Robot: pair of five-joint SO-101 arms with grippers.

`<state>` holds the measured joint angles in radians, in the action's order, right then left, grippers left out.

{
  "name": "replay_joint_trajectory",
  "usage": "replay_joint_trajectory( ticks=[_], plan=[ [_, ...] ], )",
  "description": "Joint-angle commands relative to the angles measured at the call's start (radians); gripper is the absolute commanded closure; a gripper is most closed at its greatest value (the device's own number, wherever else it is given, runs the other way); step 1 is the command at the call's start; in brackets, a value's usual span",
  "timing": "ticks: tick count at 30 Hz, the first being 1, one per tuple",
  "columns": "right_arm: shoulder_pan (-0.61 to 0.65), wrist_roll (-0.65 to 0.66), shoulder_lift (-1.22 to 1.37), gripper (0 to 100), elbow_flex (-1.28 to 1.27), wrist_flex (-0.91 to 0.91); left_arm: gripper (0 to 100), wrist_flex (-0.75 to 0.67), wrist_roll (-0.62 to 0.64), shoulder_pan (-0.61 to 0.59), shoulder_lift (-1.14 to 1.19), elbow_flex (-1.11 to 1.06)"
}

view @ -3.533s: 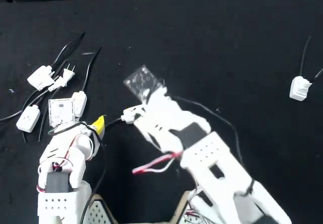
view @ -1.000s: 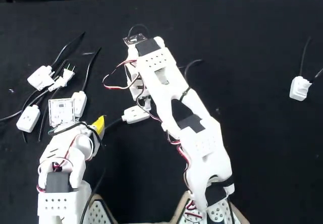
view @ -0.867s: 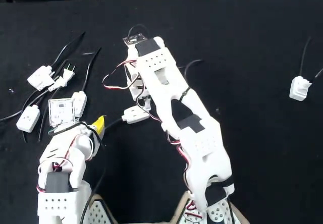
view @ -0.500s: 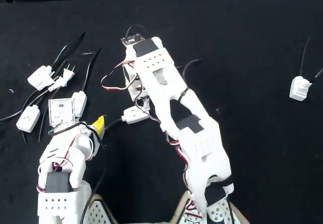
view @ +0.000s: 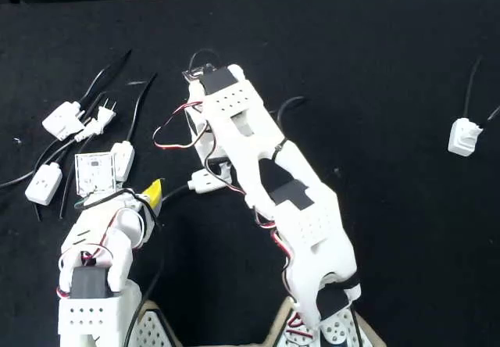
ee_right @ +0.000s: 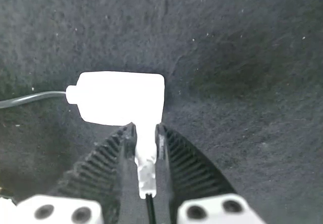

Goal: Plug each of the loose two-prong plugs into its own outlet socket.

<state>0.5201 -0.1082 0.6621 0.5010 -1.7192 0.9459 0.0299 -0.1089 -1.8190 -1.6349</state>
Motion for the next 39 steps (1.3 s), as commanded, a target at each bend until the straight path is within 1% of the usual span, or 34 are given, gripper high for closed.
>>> replay_joint_trajectory(
  ticks=[1,13,17,22,29,31,34,36,37,39],
  plan=[
    [0.023,-0.009,-0.059,98.8,-0.015,0.057,76,-0.005,0.005,-0.01,-0.005,0.018],
    [0.04,-0.006,-0.064,98.8,-0.03,0.084,76,-0.005,0.005,-0.01,-0.005,0.018],
    [0.081,-0.005,-0.087,98.8,-0.137,0.175,76,-0.005,0.005,-0.01,-0.005,0.018],
    [0.081,-0.005,-0.166,98.8,-0.257,0.298,76,-0.005,0.005,-0.01,-0.005,0.018],
    [0.078,0.123,-0.3,98.0,-0.282,0.313,76,-0.005,0.005,-0.01,-0.005,0.018],
    [0.078,0.157,-0.348,93.0,-0.292,0.311,76,-0.005,0.005,-0.01,-0.005,0.018],
    [0.078,0.199,-0.407,79.3,-0.332,0.318,76,-0.005,0.005,-0.01,-0.005,0.018],
    [0.08,0.235,-0.423,72.2,-0.367,0.338,76,-0.005,0.005,-0.01,-0.005,0.018],
    [0.08,0.241,-0.423,70.2,-0.381,0.348,76,-0.005,0.005,-0.01,-0.005,0.018],
    [0.077,0.241,-0.423,69.6,-0.401,0.365,76,-0.005,0.005,-0.01,-0.005,0.018]
  ],
)
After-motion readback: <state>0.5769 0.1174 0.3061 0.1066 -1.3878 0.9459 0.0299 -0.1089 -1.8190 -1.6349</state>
